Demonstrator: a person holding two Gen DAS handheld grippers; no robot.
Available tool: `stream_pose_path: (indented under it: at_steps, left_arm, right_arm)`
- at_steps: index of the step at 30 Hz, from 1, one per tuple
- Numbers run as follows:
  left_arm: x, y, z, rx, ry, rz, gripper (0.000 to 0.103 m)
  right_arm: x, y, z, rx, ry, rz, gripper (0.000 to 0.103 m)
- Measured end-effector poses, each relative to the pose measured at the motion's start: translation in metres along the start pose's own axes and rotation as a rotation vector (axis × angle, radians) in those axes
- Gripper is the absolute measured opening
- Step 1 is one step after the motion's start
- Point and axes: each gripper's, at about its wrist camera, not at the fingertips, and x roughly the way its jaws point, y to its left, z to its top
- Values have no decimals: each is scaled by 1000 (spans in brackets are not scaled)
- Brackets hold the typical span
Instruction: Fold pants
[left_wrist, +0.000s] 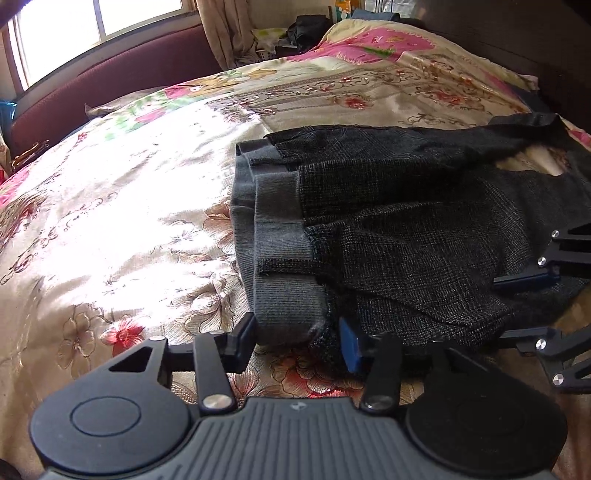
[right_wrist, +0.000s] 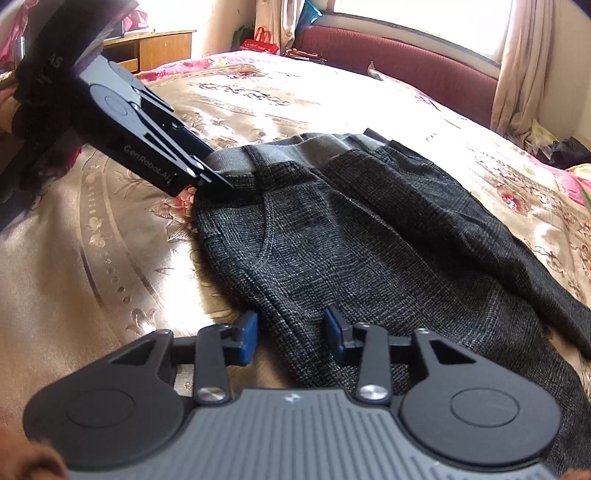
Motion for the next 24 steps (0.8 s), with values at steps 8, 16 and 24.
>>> stream_pose_path:
  at_steps: [8,16,24]
  left_arm:
    - [-19,-3,-7,-15,-6,25,59]
    - [-99,6,-71,-74,76,122,58]
    - [-133,-12,-109,-84,127,278,64]
  right_arm:
    - [-9,3,8,79,35,43,25]
    - [-47,67,-2,26,10,261,20]
    - [-74,98,-12,53,-13,345,29]
